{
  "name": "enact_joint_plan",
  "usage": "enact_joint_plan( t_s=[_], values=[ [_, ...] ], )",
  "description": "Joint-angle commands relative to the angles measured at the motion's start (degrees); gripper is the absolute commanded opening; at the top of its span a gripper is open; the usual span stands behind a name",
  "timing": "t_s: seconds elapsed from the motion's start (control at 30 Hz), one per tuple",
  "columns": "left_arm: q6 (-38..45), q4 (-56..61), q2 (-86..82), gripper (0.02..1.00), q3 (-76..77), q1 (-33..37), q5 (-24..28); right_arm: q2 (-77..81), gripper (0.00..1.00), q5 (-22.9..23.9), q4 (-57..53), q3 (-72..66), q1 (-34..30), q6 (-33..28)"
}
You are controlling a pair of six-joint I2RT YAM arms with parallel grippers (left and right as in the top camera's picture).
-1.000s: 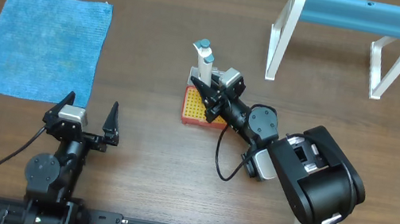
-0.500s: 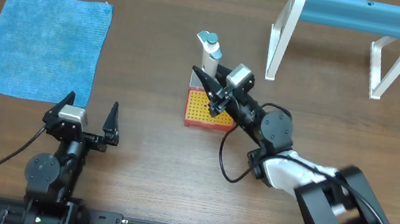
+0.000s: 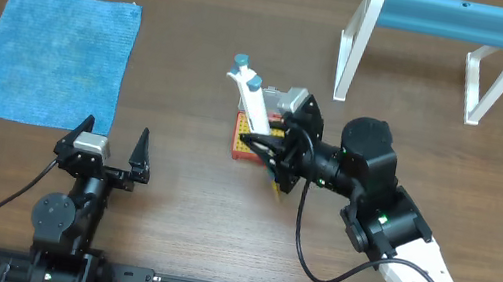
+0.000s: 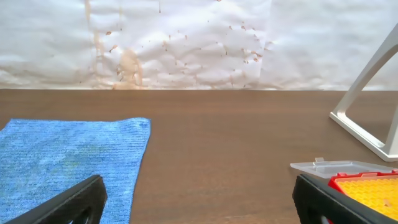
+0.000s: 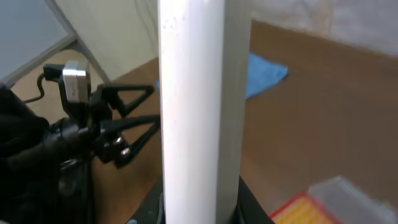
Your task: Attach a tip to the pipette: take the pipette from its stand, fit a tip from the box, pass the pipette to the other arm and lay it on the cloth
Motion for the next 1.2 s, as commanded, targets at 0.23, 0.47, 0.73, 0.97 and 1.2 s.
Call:
enact_joint_plan(
  t_s=[0.23,0.47,0.73,0.97,1.2],
  values=[
    [-10.0,1.5,-0.3,0.965,-0.2,-0.3,6.8,-0.4,0.082,-0.2,-0.9,0.4,0.0,25.6],
    [-76.8,4.8,-0.3,0.996,-0.2,-0.2,35.8,-0.3,0.082,1.3,-0.9,0.4,0.0,26.7],
    [-86.6,18.2,1.4,1.0,0.8,-0.2,35.9,-0.3,0.08,1.2,-0.9,0.4,0.0,26.7],
    [-76.6,18.3,22.4,0.998,14.1,-0.3,46.2,-0.3,0.08,-2.1,-0.9,0.4,0.0,28.7],
    [-66.2,29.2,53.6,0.998,28.5,-8.5,52.1,-0.3,0.08,-2.4,-0.9,0.4,0.0,29.0]
  ],
)
